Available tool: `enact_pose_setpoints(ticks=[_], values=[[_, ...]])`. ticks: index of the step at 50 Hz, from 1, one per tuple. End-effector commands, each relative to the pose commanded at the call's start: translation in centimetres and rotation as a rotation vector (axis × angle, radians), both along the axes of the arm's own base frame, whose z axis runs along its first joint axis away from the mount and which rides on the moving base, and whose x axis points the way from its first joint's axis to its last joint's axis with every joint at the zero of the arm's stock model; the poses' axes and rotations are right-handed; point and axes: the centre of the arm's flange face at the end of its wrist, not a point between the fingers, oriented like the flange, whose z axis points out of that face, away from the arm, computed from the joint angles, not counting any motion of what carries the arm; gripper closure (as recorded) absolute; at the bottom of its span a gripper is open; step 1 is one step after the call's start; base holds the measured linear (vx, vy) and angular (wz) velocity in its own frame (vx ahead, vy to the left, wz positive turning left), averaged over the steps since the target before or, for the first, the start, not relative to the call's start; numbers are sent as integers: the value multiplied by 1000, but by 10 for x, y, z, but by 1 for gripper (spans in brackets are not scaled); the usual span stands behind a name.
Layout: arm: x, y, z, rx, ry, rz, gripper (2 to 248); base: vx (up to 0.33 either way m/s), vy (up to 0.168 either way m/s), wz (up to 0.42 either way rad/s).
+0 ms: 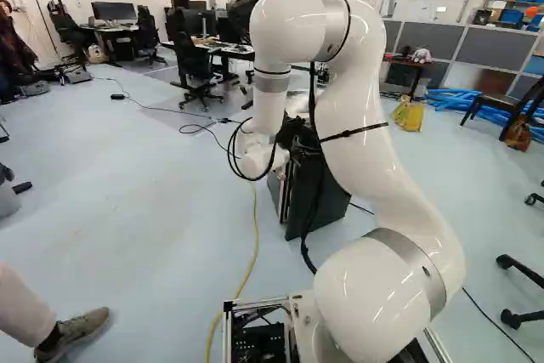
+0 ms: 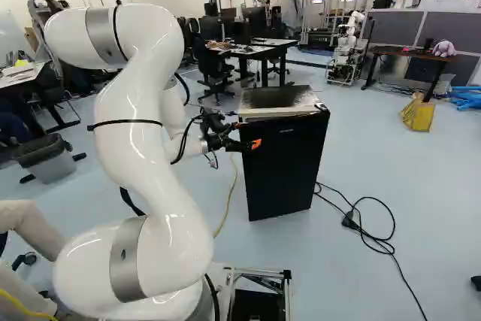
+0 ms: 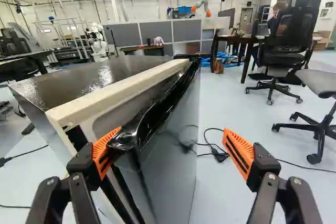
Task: Grab a drink from the fridge
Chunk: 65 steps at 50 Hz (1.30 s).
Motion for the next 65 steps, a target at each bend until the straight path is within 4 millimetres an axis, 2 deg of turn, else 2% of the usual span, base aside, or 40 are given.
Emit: enact_pose_setpoints(ticks=[65], values=[[-55,-7,3,-21,67,-36,3,0,0,0]])
